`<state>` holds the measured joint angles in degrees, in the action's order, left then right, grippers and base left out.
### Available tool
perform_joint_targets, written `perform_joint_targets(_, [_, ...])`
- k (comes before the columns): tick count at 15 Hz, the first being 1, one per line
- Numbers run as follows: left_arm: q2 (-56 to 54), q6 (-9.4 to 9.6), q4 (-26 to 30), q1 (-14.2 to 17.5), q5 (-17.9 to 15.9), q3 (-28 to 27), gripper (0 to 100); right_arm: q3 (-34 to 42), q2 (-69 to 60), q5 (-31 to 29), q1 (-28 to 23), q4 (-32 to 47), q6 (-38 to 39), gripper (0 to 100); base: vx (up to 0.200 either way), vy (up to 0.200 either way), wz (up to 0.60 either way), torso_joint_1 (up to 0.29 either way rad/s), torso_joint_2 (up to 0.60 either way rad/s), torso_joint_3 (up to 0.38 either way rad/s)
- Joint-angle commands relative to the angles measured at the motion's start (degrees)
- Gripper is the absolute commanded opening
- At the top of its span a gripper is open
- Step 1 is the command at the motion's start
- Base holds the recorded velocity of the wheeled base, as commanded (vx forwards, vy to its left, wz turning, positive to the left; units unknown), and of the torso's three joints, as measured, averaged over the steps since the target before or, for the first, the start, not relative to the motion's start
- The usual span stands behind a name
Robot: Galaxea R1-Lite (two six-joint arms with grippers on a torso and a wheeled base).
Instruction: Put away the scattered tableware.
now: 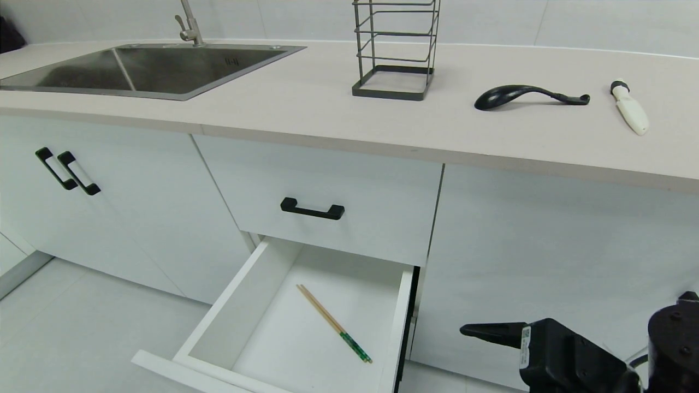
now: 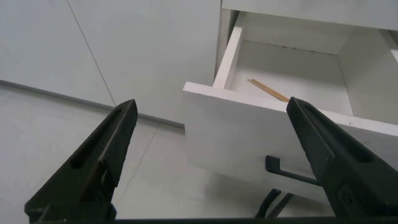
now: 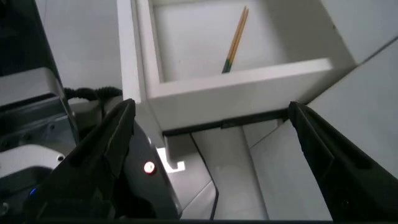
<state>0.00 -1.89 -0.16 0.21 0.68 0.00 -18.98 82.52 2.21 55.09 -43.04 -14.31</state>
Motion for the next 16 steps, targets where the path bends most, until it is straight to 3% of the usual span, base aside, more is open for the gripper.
perform_joint_targets(1, [0.0,-0.04,0.0,0.1,0.0,0.0,100,2.3,-1.6,0.2,-0.8,0.0,0.0,100,0.0,0.0,0.0,0.0,0.0,0.0])
perform_joint_targets(16, [0.0,-0.04,0.0,0.1,0.0,0.0,100,1.8,4.4,-0.3,2.6,-4.5,1.3,100,0.0,0.0,0.0,0.0,0.0,0.0])
